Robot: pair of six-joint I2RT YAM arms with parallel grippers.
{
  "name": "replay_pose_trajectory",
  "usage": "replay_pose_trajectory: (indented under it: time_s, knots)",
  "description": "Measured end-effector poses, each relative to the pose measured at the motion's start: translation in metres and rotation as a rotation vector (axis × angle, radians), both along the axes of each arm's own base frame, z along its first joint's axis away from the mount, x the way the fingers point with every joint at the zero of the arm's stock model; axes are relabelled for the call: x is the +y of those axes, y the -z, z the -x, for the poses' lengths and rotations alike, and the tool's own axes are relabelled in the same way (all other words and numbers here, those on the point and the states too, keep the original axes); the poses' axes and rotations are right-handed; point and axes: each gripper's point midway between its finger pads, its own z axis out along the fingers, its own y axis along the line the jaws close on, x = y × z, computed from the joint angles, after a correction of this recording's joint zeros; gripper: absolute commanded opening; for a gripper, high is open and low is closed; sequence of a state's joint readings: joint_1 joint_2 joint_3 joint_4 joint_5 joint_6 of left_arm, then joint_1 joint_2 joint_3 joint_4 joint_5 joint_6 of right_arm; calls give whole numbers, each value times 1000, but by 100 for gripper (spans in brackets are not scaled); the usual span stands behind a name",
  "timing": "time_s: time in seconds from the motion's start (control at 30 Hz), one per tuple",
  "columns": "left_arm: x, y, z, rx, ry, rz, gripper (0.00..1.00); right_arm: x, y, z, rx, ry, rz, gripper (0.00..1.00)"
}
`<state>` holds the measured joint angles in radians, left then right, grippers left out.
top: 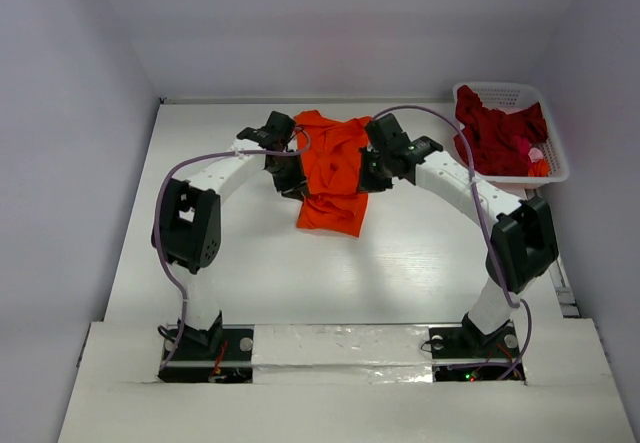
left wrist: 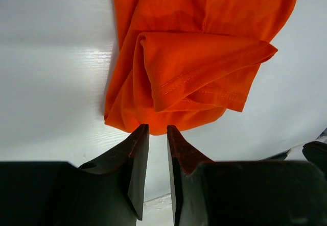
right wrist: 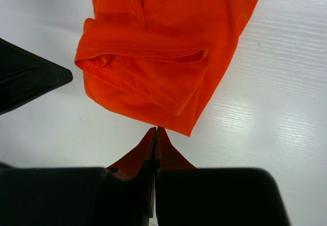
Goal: Fold and stack the t-shirts
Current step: Fold the folded rectangular tshirt in 1/3 of the way
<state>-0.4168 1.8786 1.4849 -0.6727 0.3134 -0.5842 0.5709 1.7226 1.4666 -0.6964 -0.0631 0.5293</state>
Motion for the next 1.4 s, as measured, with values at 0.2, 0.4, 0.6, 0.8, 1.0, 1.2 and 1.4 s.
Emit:
replay_pose_trajectory:
  time_s: [0.2, 0.4, 0.6, 0.8, 1.0, 1.2, 1.4]
  knots:
    - [-2, 7, -3, 3, 0, -1, 15, -3, 8, 4, 20, 0, 13, 0]
    - [-3, 20, -6, 21, -1, -9, 19, -3, 9, 5, 23, 0, 15, 0]
    - [-4, 29, -7, 34, -3, -14, 17, -3, 10, 5, 25, -1, 16, 0]
    - [-7, 30, -16, 30, -8, -13, 15, -3, 12, 5, 28, -1, 18, 0]
    - [-14, 20, -32, -6, -22, 0, 12, -2, 12, 5, 31, -3, 15, 0]
    - [-21, 12, -48, -32, -31, 16, 12, -3, 17, 9, 46, -7, 13, 0]
    - [-28, 16, -67, -37, -46, 21, 12, -5, 26, 15, 71, -11, 20, 0]
